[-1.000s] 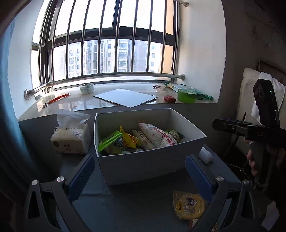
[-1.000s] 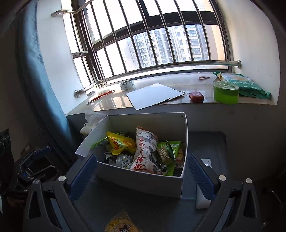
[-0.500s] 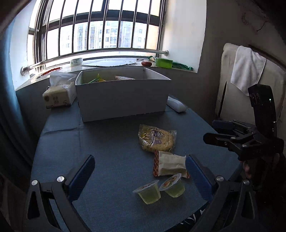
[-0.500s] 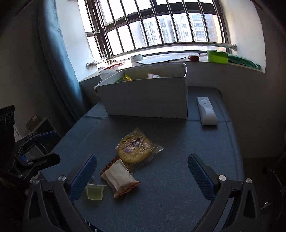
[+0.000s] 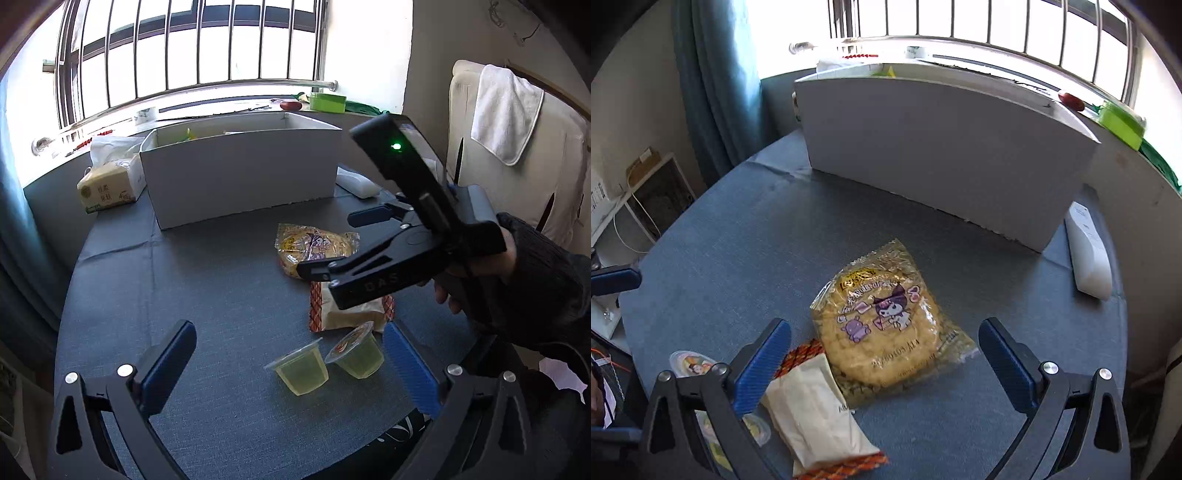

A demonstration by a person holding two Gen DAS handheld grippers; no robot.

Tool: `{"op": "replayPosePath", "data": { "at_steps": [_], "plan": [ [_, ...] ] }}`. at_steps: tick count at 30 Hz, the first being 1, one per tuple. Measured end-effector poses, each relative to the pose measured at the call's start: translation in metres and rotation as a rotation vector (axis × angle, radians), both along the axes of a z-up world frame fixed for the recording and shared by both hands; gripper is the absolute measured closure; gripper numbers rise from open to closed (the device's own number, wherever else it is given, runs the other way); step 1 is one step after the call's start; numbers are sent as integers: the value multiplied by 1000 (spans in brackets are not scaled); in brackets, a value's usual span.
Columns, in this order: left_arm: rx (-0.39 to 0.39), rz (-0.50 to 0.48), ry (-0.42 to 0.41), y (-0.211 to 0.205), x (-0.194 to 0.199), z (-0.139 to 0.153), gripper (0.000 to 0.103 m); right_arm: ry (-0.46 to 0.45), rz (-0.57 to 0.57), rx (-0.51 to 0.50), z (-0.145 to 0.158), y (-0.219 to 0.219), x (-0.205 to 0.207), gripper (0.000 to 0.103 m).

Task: Organize snacks
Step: 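Grasp the round cartoon-printed biscuit pack with the right tool, then grasp a jelly cup with the left tool while the right tool drops the biscuit pack into the box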

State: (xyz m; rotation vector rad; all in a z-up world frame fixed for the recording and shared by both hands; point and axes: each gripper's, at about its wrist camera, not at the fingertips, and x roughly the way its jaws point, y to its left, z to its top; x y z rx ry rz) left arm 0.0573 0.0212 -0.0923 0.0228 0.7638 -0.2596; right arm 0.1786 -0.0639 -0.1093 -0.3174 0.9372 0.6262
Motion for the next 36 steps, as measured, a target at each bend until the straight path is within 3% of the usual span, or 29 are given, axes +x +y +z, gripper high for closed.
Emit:
{"op": "replayPosePath", "data": {
  "at_steps": [4, 6, 9, 13, 23, 24, 25, 26, 27, 28, 31, 36],
  "plan": [
    [3, -8, 30, 4, -1, -7, 0, 53, 15, -84, -19, 18, 12, 0],
    [8, -12, 42, 6, -3, -11, 0, 71, 18, -69, -22, 17, 14, 1],
    [5, -14, 56, 8, -2, -16, 0, 55, 9, -43, -18, 11, 12, 22],
    [11, -18, 76, 8, 2, -21, 0, 49, 5, -43, -13, 5, 7, 23],
    [17, -12, 159, 11, 23, -43, 2, -61, -48, 141, 57, -35, -23, 23],
    [12, -18, 161, 11, 24, -44, 4, -72, -51, 152, 62, -39, -28, 23],
    [10, -22, 167, 11, 27, -46, 21, -81, -55, 163, 67, -44, -34, 23],
    [-3, -37, 183, 11, 29, -49, 46, -86, -58, 173, 71, -48, -39, 23],
    [11, -30, 168, 12, 31, -50, 51, -91, -62, 183, 73, -51, -44, 23],
    [27, -30, 161, 12, 30, -50, 54, -93, -67, 193, 75, -55, -48, 23],
    [-31, -49, 164, 19, 31, -50, 54, -85, -80, 215, 78, -66, -58, 23],
    [-90, -22, 81, 31, 22, -28, 54, -69, -96, 240, 71, -66, -56, 23]
  ]
}}
